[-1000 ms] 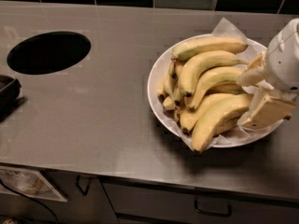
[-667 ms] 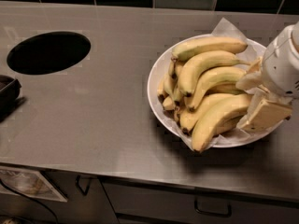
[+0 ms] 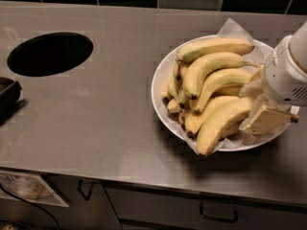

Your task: Pick banana from white bowl

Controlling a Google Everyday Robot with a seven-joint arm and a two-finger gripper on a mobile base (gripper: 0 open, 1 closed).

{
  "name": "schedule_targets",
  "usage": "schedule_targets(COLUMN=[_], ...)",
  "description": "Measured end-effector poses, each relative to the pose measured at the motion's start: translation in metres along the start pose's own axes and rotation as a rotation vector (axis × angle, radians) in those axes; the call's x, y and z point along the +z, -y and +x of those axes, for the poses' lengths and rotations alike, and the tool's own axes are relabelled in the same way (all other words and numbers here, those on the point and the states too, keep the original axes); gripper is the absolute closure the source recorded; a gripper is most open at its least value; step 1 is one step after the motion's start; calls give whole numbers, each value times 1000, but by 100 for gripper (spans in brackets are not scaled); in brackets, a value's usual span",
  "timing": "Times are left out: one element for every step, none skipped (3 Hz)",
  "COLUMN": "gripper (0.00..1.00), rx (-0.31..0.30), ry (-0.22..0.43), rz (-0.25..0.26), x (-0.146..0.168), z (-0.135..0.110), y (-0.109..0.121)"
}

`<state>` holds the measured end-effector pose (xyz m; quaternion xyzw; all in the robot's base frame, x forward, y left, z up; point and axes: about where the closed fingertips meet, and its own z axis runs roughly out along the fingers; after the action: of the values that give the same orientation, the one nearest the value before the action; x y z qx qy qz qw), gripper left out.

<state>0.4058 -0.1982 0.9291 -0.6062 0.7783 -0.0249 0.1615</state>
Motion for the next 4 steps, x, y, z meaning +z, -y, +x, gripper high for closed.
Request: schedule_targets(gripper=[68,91,100,100], rx=[0,0,-1,5], ry=[0,0,78,192], rz=[0,0,34,93], x=[0,0,-20,-51], z=[0,0,0,4], y=[0,0,2,2])
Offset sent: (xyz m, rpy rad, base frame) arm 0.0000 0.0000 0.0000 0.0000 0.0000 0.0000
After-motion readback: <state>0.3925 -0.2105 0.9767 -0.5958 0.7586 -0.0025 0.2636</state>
